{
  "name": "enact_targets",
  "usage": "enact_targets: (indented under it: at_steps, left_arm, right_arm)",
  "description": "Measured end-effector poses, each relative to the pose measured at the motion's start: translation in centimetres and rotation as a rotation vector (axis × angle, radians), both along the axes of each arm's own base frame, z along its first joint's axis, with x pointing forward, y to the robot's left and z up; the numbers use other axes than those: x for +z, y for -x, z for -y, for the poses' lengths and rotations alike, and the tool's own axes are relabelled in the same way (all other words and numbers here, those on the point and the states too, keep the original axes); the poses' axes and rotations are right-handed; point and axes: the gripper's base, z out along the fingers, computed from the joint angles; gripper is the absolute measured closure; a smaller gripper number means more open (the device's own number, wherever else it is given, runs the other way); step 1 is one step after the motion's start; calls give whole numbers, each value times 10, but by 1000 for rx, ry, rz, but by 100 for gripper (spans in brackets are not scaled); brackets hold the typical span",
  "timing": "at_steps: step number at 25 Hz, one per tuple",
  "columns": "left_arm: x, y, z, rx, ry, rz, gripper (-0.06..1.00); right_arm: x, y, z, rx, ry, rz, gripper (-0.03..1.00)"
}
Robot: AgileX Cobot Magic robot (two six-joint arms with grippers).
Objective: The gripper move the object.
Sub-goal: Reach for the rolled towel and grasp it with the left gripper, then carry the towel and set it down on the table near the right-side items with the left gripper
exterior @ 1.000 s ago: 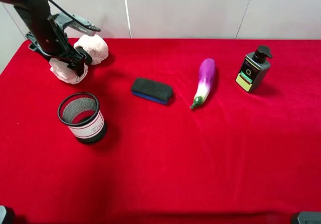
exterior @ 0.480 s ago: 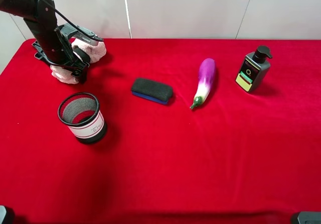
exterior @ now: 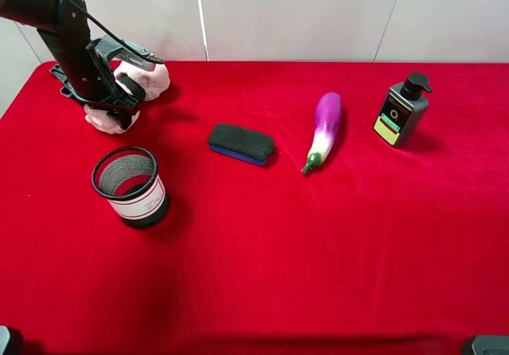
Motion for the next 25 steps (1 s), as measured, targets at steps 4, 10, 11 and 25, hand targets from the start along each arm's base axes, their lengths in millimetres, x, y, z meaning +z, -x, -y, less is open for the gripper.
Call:
enact_targets:
  at_steps: [4,10,11,25]
  left_arm:
    - [0,0,0,2,2,0,55]
    - [0,0,0,3,2,0,55]
    - [0,0,0,3,2,0,55]
    - [24,-8,0,39,-22,-87,56]
  right_arm:
    - [0,0,0,0,0,0,27]
    - [0,0,0,0,0,0,27]
    - [0,0,0,0,0,0,27]
    - [0,0,0,0,0,0,27]
